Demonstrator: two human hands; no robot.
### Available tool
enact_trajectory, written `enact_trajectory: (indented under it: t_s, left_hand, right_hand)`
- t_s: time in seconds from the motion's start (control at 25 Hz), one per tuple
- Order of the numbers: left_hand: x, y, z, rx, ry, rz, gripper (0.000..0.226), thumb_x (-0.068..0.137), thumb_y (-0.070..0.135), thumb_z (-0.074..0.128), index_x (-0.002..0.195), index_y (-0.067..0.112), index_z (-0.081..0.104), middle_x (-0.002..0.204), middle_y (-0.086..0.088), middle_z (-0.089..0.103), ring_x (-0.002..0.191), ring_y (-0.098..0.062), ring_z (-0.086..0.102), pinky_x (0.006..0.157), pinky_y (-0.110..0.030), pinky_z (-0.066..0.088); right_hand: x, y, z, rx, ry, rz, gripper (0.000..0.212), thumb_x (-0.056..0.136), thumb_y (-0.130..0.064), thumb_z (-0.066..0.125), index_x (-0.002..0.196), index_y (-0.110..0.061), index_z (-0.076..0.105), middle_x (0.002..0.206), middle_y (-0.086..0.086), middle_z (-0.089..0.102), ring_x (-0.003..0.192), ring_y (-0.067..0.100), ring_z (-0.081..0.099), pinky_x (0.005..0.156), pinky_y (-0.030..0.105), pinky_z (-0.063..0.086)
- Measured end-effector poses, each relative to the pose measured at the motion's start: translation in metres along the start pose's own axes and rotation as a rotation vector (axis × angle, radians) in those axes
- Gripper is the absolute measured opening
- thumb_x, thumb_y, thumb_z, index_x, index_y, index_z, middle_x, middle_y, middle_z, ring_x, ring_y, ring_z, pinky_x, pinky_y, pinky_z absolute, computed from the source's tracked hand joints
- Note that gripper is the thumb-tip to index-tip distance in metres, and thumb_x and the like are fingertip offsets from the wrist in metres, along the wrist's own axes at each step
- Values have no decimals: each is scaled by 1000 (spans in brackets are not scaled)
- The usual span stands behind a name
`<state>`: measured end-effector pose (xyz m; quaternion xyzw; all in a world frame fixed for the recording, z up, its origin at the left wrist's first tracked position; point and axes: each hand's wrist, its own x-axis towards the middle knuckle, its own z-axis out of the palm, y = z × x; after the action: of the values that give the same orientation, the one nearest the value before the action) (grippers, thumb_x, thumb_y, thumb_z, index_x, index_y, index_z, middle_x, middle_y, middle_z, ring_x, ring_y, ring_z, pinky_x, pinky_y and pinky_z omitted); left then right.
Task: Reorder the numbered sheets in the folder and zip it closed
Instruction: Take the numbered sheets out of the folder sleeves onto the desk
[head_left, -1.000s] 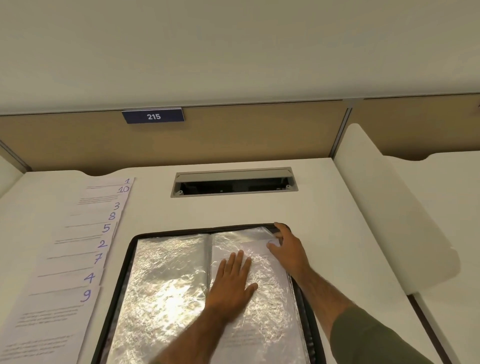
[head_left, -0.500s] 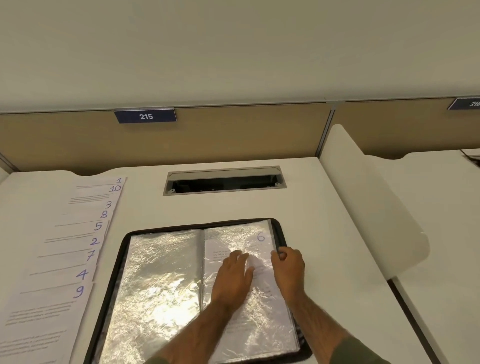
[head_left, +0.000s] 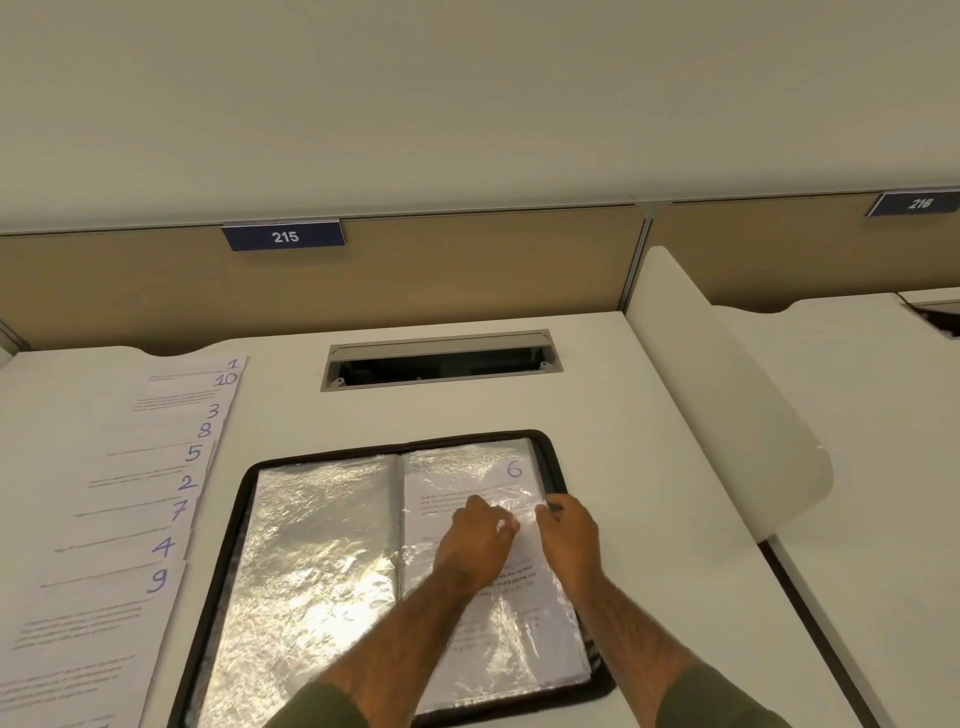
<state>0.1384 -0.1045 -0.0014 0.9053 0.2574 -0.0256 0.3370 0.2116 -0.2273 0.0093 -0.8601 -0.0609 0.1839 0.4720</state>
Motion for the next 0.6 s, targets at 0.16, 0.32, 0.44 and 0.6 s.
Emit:
enact_trajectory:
  t_s: [0.16, 0.32, 0.44, 0.6]
  left_hand:
    - [-4, -1, 6, 10, -67, -6, 35, 99, 48, 49, 125, 33, 67, 124, 4, 53, 105, -15, 60, 85, -32, 56]
    - [-5, 7, 10, 26, -115, 63, 32, 100, 43, 47, 122, 31, 68, 115, 0, 59, 98, -17, 62, 81, -33, 53]
    - [-7, 9, 12, -199, 0, -41, 49, 106, 50, 35, 89, 18, 68, 86, 1, 64, 80, -18, 62, 79, -40, 54]
    - [7, 7, 10, -407, 29, -207, 65, 92, 70, 51, 84, 8, 70, 82, -13, 73, 74, -29, 71, 75, -47, 61]
  right_hand:
    - [15, 4, -2, -5, 6, 36, 23, 97, -14, 58, 118, -15, 69, 113, 0, 71, 91, 11, 66, 70, 17, 48]
    - [13, 6, 3, -73, -38, -26, 29, 95, -5, 56, 115, -14, 74, 117, 0, 71, 102, 11, 64, 87, 19, 47]
    - [6, 10, 4, -168, -87, -150, 40, 90, 5, 49, 103, -17, 78, 114, -2, 69, 108, 13, 63, 91, 21, 48]
    - [-5, 19, 6, -398, -125, -279, 34, 101, -2, 45, 116, -14, 73, 127, -11, 53, 123, 11, 50, 93, 16, 43]
